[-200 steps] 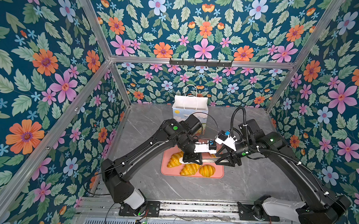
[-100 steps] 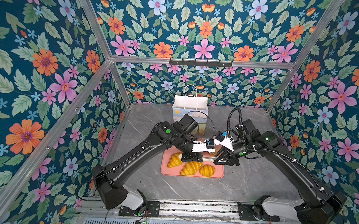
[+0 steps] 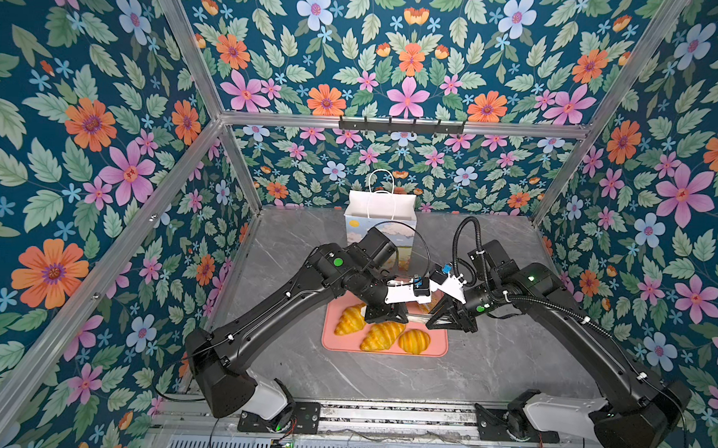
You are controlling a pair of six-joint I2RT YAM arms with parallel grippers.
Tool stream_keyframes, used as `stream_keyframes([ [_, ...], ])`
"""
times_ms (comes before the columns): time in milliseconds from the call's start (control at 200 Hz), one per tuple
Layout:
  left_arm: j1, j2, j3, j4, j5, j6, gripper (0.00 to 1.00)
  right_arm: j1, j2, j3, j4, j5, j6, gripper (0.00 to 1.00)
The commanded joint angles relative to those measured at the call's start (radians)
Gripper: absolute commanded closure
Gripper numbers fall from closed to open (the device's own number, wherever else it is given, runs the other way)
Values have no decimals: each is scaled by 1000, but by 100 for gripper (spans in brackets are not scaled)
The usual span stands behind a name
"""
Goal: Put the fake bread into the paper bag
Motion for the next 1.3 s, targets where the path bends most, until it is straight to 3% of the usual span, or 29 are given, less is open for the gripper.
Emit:
stream_keyframes([
  [0, 5, -1, -2, 58, 14, -12, 94, 2, -7, -3, 16, -32, -6, 90],
  [75, 6, -1, -11, 73, 5, -20, 87, 2, -8, -7, 23, -33, 3, 92],
  [180, 8, -15, -37, 121, -38, -51, 61, 2, -10, -14, 42, -14, 43, 93],
  [210, 10, -21, -44, 135, -51, -60, 35, 2, -8, -14, 45, -1, 56, 93],
  [245, 14, -29, -51, 154, -62, -72, 27, 1, -8, -17, 52, 16, 81, 93],
  [330, 49, -64, -76, 224, -69, -116, 25, 2, -8, -30, 70, 61, 148, 89],
  [500, 240, -208, -217, 526, -41, -324, 13, 2, -17, -64, 87, 143, 302, 86],
  [680, 360, -334, -398, 816, -192, -612, 8, 2, -65, -106, 95, 312, 471, 86],
  [825, 413, -401, -502, 859, -368, -817, 5, 2, -99, -95, 30, 455, 567, 81],
  [905, 437, -431, -568, 869, -433, -895, 6, 2, -112, -81, -5, 590, 629, 80],
  [990, 445, -457, -631, 867, -483, -936, 7, 2, -108, -64, -59, 711, 686, 80],
  [1120, 447, -498, -745, 906, -553, -971, 7, 17, -112, -73, -87, 791, 746, 79],
  [1295, 454, -517, -840, 969, -657, -1037, 7, 111, -107, -101, -88, 900, 791, 73],
])
